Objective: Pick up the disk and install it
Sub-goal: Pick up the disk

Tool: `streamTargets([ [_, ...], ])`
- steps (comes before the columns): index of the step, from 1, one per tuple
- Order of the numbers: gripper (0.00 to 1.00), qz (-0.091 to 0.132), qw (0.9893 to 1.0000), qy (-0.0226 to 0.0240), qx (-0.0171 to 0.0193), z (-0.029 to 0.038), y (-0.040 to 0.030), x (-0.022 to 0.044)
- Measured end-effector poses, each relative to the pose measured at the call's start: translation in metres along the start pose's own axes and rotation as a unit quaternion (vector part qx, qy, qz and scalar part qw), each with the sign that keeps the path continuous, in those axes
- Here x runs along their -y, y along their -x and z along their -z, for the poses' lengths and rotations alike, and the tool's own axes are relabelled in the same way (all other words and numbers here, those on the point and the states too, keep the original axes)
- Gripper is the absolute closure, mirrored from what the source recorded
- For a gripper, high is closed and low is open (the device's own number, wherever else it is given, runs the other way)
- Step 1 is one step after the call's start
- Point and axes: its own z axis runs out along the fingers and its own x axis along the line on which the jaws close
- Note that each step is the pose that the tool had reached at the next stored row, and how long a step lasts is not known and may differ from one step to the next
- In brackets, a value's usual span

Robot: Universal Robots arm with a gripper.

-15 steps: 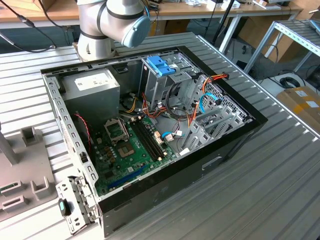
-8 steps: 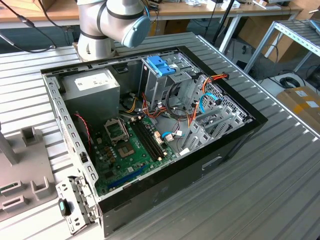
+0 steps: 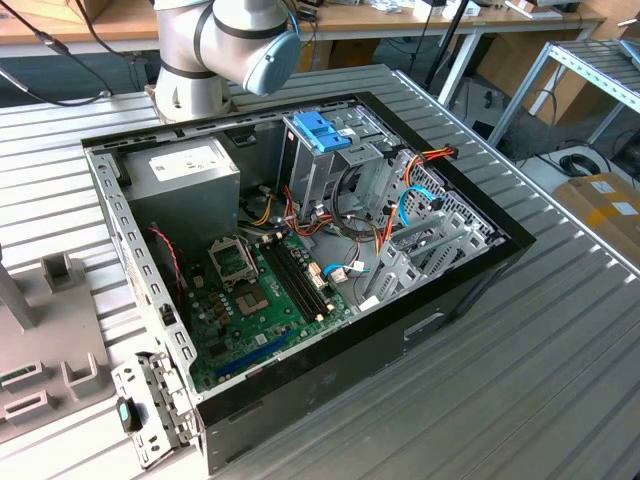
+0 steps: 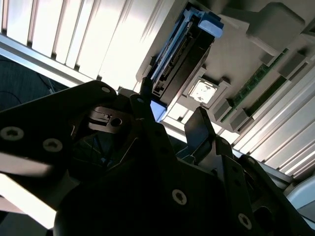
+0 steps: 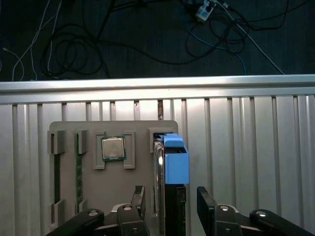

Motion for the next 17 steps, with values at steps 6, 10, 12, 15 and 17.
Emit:
streamTargets([
  [6, 0.46, 0.0, 1.0, 0.0, 0.0, -0.0011, 0.0, -0.0002],
  [10, 0.46, 0.0, 1.0, 0.0, 0.0, -0.0016, -0.0001, -0.0003],
  [12, 0.46, 0.0, 1.0, 0.0, 0.0, -0.0021, -0.0001, -0.0004],
  [15, 0.46, 0.001, 1.0, 0.0, 0.0, -0.0025, -0.0001, -0.0004],
  [17, 0.46, 0.001, 1.0, 0.0, 0.0, -0.0028, -0.0001, -0.0005],
])
